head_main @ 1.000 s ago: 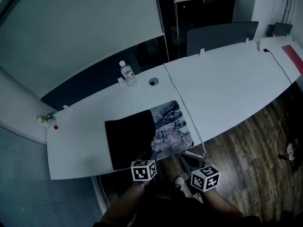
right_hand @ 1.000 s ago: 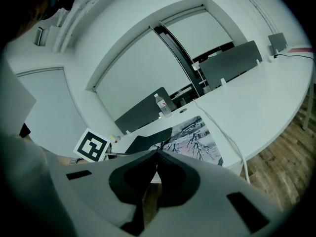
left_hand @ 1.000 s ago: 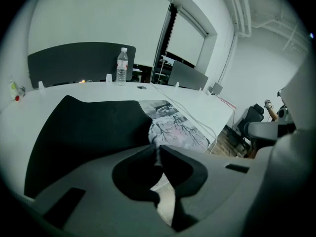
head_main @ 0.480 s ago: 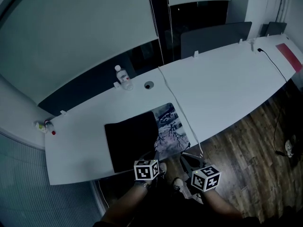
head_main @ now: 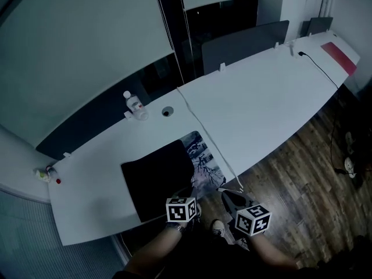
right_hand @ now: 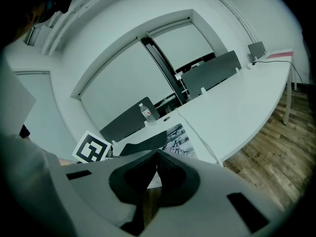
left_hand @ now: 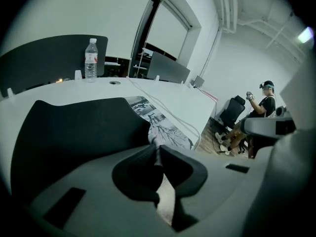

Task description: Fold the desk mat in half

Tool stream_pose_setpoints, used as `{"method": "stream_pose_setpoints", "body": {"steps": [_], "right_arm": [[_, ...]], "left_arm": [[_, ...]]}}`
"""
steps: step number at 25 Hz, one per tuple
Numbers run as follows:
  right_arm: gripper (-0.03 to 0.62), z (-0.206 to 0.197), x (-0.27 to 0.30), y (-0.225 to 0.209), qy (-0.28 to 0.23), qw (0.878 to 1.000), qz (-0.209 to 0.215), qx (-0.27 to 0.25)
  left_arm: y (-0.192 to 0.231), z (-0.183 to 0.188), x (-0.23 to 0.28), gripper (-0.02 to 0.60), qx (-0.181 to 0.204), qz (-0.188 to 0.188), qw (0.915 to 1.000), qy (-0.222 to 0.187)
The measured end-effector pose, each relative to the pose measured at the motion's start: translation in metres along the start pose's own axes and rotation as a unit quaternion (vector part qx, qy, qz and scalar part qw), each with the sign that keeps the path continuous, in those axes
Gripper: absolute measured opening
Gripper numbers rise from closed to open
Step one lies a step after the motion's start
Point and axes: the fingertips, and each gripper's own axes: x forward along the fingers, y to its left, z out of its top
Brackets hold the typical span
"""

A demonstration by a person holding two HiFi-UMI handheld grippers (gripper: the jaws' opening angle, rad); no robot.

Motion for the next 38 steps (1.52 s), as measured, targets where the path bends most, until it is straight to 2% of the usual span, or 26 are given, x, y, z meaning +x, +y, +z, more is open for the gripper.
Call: {"method": "stream_pose_setpoints", "body": {"steps": [26,38], "right_arm": [[0.023,-0.004,-0.029,-0.047,-0.039,0.993,-0.082,0.074],[0.023,-0.004,-0.042,-0.066,-0.047,0.989,-0.112,0.082]], "left_arm": [[-0.048,0.016,0.052,0.035,0.057,-0.068,0.9949,0.047],[-0.066,0.019,0.071,0.035,0.071,-0.085,0.9921,0.060]]}}
